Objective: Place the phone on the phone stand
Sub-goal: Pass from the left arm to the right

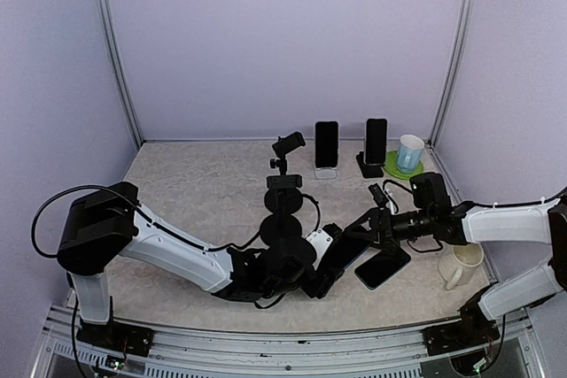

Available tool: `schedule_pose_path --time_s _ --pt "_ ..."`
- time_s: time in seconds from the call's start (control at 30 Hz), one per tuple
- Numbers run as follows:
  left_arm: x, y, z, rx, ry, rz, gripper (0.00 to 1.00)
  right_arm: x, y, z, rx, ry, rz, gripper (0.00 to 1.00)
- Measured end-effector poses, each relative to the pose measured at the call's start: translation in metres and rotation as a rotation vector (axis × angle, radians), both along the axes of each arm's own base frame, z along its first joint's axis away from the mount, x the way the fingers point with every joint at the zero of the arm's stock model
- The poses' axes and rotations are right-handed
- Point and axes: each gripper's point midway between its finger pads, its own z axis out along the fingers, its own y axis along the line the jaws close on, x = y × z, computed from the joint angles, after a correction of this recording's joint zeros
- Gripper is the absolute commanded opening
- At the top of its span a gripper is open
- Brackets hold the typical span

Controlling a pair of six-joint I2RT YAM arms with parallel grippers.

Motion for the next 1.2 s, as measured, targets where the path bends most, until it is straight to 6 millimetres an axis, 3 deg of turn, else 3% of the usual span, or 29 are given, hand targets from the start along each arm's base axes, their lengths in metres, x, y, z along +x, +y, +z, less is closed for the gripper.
schedule_pose_path --time_s 0.47,1.07,1.2 --pt "-0.006 -0.003 0.018 -0.050 -0.024 -0.015 0.71 -0.012 0.008 0.013 0.130 0.019 0.050 0.81" --pt "-0.010 -0.007 0.023 -0.069 -0.036 -0.019 0.71 -0.011 0.007 0.011 0.133 0.039 0.025 0.45" --pt "-0.009 -0.007 0.024 -0.073 -0.038 -0.017 0.71 -0.010 0.008 0.011 0.136 0.035 0.021 0.34"
